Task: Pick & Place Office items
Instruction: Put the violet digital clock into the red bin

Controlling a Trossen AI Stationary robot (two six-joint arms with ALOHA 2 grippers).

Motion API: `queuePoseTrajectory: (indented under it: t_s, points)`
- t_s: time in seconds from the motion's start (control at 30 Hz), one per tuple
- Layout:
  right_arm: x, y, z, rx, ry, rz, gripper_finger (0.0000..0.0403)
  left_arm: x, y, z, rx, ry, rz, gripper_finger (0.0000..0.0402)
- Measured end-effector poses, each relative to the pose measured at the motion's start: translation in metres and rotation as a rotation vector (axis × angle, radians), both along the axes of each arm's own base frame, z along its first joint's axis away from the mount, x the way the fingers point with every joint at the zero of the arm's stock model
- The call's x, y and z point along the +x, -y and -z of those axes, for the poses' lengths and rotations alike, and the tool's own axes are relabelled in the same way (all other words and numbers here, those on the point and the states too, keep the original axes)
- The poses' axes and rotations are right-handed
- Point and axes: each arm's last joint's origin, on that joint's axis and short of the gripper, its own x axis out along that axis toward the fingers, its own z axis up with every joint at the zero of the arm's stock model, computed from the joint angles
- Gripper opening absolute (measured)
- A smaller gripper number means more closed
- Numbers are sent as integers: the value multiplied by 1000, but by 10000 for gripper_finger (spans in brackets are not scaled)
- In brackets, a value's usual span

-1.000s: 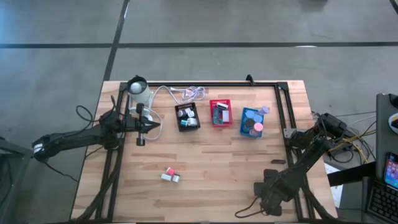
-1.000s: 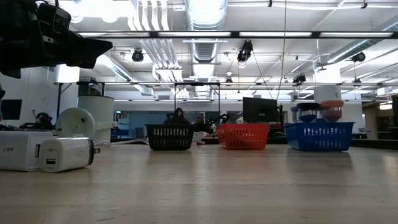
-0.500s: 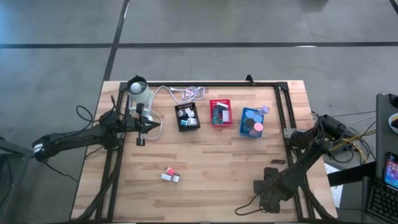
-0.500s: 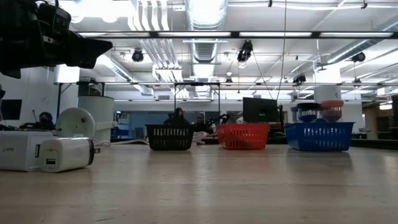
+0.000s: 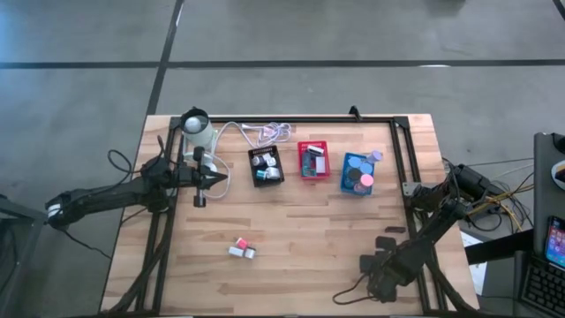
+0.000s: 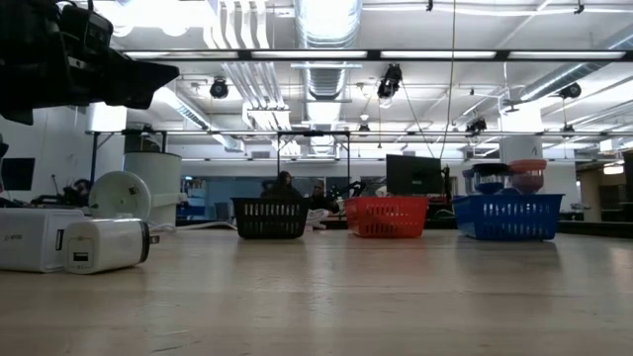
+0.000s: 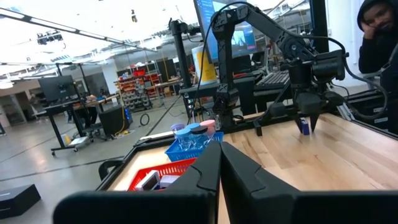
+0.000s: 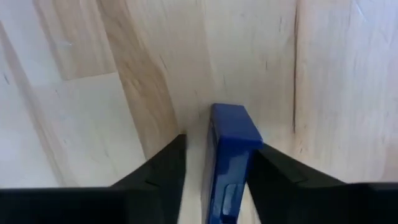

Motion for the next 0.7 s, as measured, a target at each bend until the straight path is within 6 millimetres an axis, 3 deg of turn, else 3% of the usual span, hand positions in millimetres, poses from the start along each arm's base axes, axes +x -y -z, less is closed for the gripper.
queuePoseTrajectory:
  t_s: [0.27, 0.47, 0.7]
  points:
    - [1, -1, -6, 2, -3, -45, 42, 0, 0, 0, 0, 0, 0, 9]
    - [17, -5, -22, 45, 42, -119, 42, 0, 0, 0, 0, 0, 0, 13]
    - [53, -1, -51, 42, 194, -225, 58, 0, 0, 0, 0, 1, 0, 9]
